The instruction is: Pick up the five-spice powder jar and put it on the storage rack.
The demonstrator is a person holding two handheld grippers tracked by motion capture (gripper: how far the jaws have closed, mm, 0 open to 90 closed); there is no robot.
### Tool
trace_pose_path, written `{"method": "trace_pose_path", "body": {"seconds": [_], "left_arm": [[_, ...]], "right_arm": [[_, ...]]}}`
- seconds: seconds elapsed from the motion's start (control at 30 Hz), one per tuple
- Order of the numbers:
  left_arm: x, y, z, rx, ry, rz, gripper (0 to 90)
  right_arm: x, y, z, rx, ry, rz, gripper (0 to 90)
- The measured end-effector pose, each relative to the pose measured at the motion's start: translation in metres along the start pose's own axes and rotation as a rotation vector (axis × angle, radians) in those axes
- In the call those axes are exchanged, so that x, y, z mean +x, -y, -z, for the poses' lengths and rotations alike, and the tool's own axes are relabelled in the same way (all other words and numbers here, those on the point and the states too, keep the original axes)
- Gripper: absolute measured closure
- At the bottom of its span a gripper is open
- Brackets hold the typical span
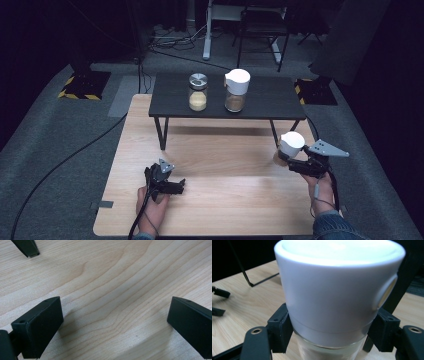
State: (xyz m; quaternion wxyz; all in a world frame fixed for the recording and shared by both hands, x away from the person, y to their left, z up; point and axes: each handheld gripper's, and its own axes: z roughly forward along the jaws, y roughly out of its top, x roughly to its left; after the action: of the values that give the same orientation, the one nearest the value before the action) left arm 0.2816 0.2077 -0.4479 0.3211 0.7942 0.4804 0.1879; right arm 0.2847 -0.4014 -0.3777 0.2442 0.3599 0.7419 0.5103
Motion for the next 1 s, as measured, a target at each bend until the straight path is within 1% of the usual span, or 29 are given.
{"method": "trace_pose_path", "body": {"seconds": [0.2, 0.37, 0.47, 0.77, 1.0], "left_arm": [[0.0, 0.0, 0.0, 0.0, 0.0, 0.0, 0.3], [0.0, 0.0, 0.0, 0.0, 0.0, 0.001, 0.3], [0.0, 0.0, 0.0, 0.0, 0.0, -0.001, 0.3], [0.0, 0.0, 0.0, 0.001, 0.0, -0.003, 0.3], [0.0, 0.0, 0.0, 0.001, 0.0, -0.002, 0.3]], "right_arm": [[0.001, -0.023, 0.005, -0.022, 0.004, 0.02, 29.8], [0.0, -0.041, 0.008, -0.045, 0.006, 0.016, 29.8], [0.0, -0.051, 0.008, -0.054, 0.006, 0.022, 29.8], [0.0, -0.084, 0.003, -0.068, 0.011, 0.046, 29.8], [-0.001, -0.105, -0.006, -0.095, 0.018, 0.048, 29.8]]}}
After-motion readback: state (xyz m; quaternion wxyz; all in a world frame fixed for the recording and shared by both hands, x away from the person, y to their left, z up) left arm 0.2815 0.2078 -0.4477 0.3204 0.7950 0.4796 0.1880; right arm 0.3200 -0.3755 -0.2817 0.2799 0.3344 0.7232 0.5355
